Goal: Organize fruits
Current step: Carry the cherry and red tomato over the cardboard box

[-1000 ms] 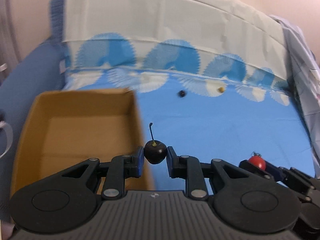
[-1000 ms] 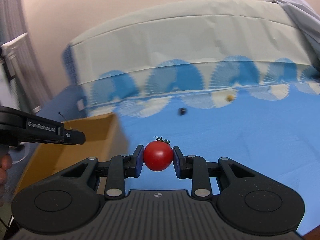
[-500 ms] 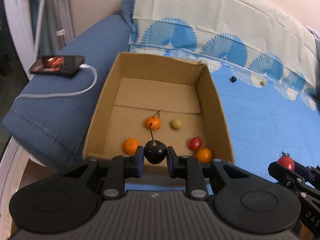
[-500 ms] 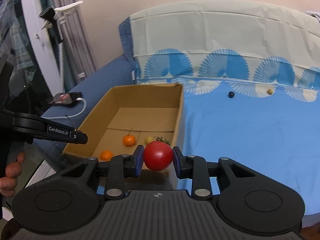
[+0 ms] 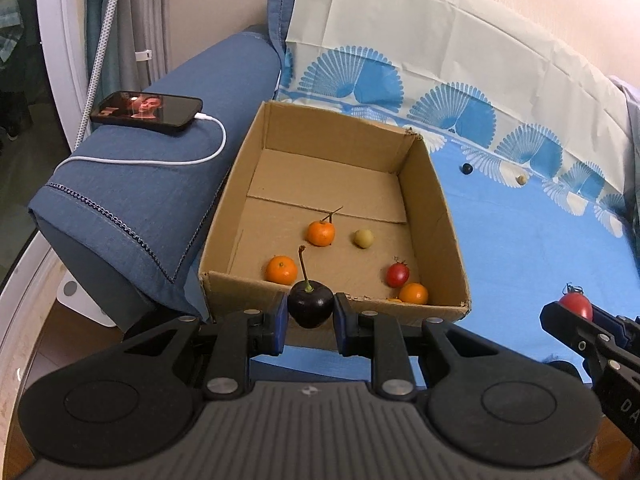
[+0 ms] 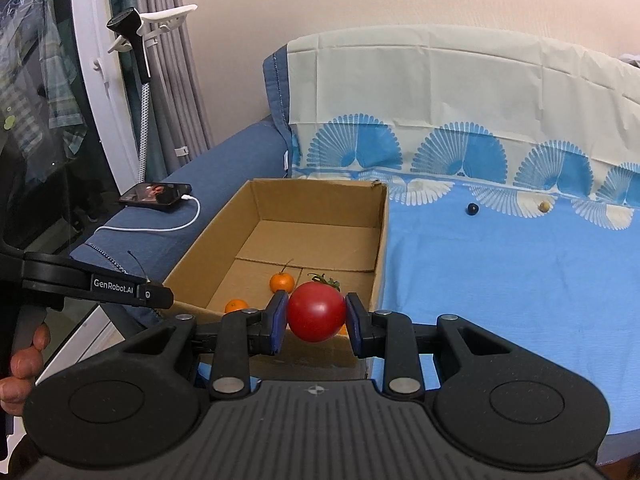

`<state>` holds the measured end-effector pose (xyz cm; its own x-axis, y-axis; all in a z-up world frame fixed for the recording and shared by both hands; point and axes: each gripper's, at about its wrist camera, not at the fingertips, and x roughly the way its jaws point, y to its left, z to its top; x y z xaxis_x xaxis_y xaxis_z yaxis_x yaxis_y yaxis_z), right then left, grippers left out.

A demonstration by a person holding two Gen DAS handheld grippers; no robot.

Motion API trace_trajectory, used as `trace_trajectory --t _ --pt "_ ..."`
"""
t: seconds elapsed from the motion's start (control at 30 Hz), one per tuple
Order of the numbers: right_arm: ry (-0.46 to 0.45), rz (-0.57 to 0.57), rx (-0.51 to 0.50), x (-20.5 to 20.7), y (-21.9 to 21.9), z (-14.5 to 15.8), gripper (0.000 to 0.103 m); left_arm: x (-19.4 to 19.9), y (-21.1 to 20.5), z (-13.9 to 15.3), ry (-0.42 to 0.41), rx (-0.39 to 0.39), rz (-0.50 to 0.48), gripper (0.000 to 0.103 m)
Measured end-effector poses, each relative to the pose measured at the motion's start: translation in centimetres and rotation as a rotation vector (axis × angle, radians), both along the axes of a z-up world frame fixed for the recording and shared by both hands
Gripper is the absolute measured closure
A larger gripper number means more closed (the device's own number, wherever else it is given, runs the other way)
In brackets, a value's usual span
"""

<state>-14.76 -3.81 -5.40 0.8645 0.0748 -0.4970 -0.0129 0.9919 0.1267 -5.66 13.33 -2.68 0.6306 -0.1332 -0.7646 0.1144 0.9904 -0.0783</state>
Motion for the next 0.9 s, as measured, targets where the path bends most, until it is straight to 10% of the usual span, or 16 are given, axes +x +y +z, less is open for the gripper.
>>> trace_trajectory --t 0.9 --pt "0.017 0.010 -0.010 0.84 0.11 -0.15 0.071 0.43 0.16 0.25 -0.018 -0.002 -0.003 0.077"
